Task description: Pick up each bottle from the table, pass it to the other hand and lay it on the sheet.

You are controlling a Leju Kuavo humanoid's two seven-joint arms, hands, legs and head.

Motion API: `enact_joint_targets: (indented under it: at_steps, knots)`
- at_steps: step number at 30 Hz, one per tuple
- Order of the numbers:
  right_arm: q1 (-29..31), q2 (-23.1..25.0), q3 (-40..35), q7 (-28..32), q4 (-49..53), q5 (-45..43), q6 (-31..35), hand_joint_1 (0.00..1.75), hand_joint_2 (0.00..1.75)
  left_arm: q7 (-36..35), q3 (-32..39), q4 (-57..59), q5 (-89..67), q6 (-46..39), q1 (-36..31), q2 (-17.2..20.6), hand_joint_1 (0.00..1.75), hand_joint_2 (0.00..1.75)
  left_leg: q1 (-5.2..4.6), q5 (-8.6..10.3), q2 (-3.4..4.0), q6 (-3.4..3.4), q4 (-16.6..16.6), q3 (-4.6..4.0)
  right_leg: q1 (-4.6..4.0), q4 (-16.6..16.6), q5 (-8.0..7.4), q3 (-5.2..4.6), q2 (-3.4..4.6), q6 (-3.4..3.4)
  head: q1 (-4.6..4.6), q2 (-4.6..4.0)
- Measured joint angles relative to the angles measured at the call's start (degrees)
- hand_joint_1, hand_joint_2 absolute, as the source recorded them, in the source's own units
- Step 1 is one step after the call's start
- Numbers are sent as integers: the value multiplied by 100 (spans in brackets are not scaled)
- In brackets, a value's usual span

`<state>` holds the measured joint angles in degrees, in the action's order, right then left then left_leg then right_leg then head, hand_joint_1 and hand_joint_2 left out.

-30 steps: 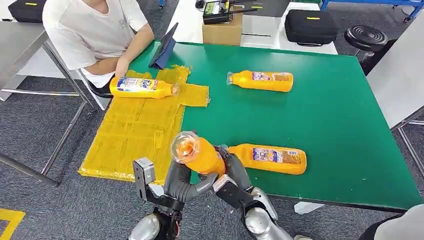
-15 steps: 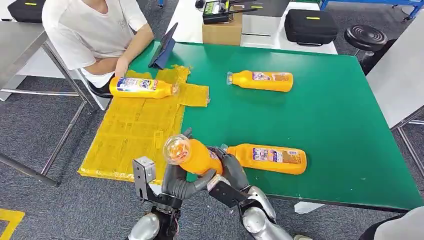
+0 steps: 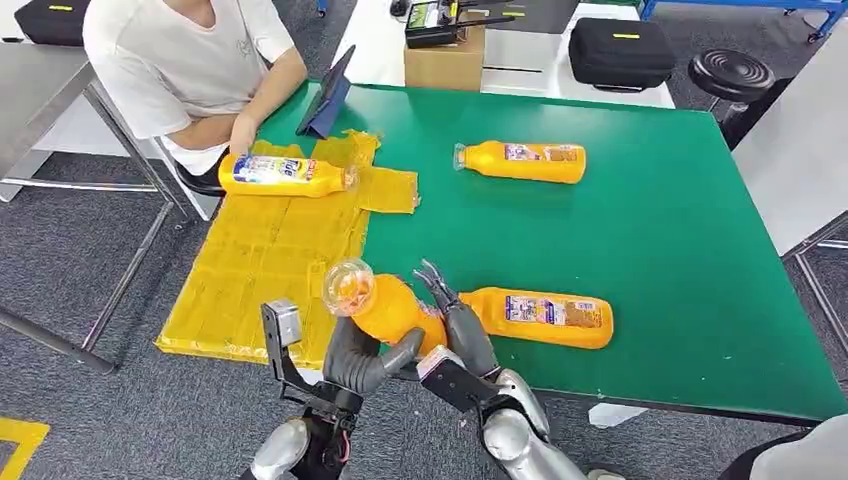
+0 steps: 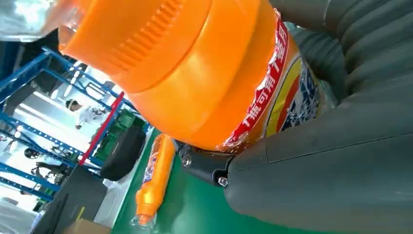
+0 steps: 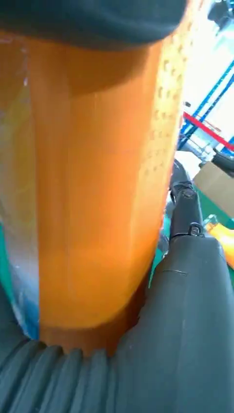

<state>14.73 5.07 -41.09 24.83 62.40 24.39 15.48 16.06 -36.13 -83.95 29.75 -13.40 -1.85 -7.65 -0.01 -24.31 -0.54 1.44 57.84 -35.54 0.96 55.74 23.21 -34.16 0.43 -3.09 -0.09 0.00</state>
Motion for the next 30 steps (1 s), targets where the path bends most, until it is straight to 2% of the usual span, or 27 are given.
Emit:
enact_joint_targets:
  at_steps: [8, 15, 22, 24, 27, 30]
  knots:
    - [-2, 109, 0, 109, 0, -77, 228, 0, 0, 35, 109, -94, 221, -70, 9, -2, 175, 175, 0, 0, -2, 0, 0, 0, 0, 0, 0, 0, -1, 0, 0, 0]
    - [-259, 103, 124, 513, 253, 98, 1431, 0, 0, 579, 146, -122, -724, -973, 14, 2, 175, 175, 0, 0, -2, 0, 0, 0, 0, -1, 0, 0, -1, 0, 2, 0]
    - [-416, 94, 225, 575, 468, 138, 1589, 0, 0, 632, 203, -120, -997, -1110, 8, 2, 175, 175, 0, 0, 1, 0, 0, 0, 0, -1, 0, -4, 0, 0, 0, 0]
    - [-486, 94, 297, 771, 587, 146, 1909, 0, 0, 623, 236, -96, -1278, -1174, -24, 11, 175, 175, 0, 0, -2, 0, 0, 0, 0, -1, 0, -3, -1, 0, 2, 0]
    - [-640, 72, 459, 942, 958, 620, 2370, 0, 0, 564, 352, 7, -1728, -1180, -131, 55, 175, 175, 0, 0, 1, 0, 0, 0, 0, 0, 0, -3, 0, 0, 0, 0]
    - [-777, 41, 645, 927, 1338, 1174, 2426, 0, 0, 446, 523, 140, -2110, -1169, -255, 90, 175, 175, 0, 0, 3, 0, 0, 0, 0, -1, 0, -3, 0, 0, 0, 0]
